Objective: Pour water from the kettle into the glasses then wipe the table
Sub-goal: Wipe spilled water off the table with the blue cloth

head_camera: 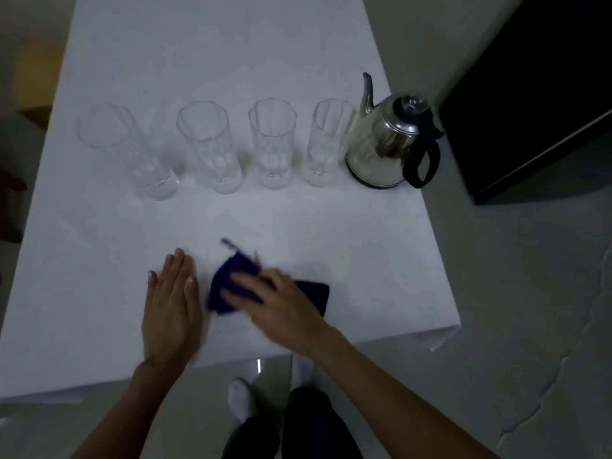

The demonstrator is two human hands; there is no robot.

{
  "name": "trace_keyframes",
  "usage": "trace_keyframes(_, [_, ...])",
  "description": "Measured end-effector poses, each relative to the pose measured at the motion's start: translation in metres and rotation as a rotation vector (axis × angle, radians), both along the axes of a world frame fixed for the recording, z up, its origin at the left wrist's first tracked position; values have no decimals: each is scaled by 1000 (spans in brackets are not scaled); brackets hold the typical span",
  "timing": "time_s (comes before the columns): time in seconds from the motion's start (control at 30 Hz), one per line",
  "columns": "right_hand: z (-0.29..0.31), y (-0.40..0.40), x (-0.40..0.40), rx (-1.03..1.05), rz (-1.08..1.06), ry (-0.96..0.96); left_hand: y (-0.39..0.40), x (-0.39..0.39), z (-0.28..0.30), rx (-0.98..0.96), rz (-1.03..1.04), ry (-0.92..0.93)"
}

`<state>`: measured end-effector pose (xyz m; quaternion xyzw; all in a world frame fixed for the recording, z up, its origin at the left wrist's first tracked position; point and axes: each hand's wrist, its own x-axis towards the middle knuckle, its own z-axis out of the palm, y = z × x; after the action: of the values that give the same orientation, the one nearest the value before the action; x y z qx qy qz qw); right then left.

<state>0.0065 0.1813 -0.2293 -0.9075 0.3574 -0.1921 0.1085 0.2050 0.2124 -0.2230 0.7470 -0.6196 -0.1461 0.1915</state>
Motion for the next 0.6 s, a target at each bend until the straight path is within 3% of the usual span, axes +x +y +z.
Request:
trace_keyframes(0.07, [-4, 21, -26, -11, 121, 15, -2, 1, 3, 6, 2, -15])
trace_keyframes(0.17, [-8, 26, -76, -39, 62, 43, -8, -9, 8, 0, -16, -1])
trace_keyframes(0.27, [-8, 17, -114, -20, -195, -2, -20, -37, 15, -15, -115, 50])
trace_keyframes(0.43, [5, -17, -139, 35, -812, -201, -58, -112, 24, -22, -331, 73])
trace_keyframes(0.6, [7, -48, -139, 141, -945, -242, -105, -182, 28, 21, -453, 91])
